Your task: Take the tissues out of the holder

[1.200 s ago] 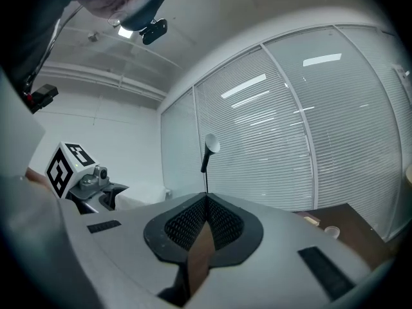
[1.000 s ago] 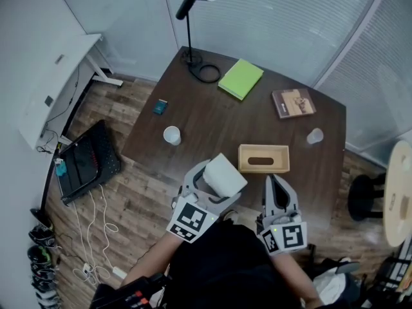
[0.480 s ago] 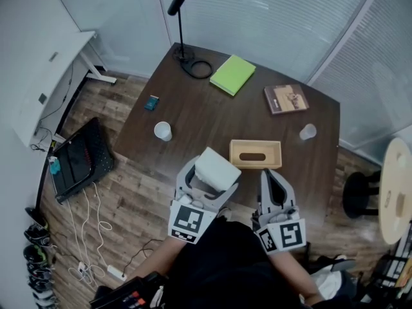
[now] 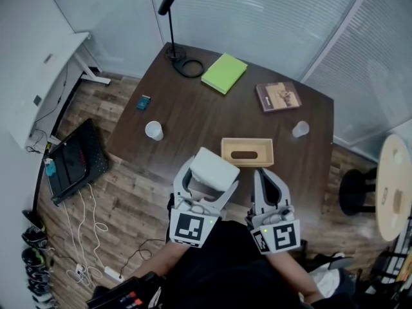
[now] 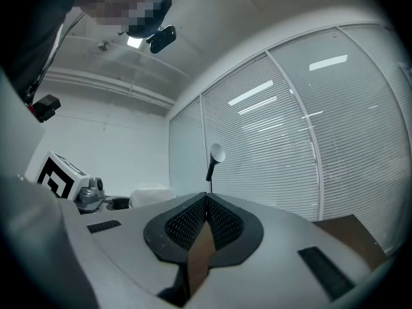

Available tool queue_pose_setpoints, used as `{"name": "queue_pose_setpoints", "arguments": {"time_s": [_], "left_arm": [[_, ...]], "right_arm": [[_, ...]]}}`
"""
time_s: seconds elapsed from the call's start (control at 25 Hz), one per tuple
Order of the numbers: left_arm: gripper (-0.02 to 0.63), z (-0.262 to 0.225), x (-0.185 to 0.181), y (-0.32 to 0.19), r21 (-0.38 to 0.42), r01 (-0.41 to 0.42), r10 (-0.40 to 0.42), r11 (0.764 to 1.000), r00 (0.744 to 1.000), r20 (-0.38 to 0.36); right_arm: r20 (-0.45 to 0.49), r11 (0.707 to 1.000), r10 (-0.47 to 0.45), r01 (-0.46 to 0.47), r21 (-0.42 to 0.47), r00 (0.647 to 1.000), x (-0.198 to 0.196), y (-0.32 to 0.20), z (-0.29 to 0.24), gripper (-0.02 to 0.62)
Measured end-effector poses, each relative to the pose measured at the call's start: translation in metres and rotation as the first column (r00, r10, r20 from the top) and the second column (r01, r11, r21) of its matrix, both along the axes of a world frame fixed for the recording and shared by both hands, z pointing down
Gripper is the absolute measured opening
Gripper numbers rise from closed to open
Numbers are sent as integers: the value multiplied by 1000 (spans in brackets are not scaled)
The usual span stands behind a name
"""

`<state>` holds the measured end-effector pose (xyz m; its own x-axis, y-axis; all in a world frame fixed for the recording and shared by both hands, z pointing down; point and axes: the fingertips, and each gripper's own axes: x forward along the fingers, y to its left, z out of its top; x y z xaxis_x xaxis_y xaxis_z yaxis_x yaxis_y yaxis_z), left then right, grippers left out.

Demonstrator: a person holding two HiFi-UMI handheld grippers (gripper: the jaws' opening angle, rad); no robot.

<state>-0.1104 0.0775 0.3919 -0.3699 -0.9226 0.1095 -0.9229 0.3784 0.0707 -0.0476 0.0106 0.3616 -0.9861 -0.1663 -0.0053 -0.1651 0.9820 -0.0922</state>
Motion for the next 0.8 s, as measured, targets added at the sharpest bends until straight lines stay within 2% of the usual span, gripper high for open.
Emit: {"name": "queue_pose_setpoints", "arguments": {"time_s": [0.12,0.24,0.32,0.48,0.8], "left_arm": [[469,-6,-4,0,13,41,-41,999,999,27],[469,-19,-5,0,24,71,-73,997,991,110],[469,-27,-5,1,43,90,-95,995,986,135],[469,-35,-4,0,64,101,-109,993,985,134],[469,-31,7,-4,69,104,-113,992,982,152]], "right_arm": [[13,1000,10,-10,4,1000,3,-7,-3,9],[12,1000,18,-18,9,1000,5,-10,-4,9],[5,1000,19,-19,22,1000,6,-9,-4,9],[-5,997,37,-37,66,999,9,-8,-4,9],[-16,992,74,-72,100,997,20,-17,-2,9]]}}
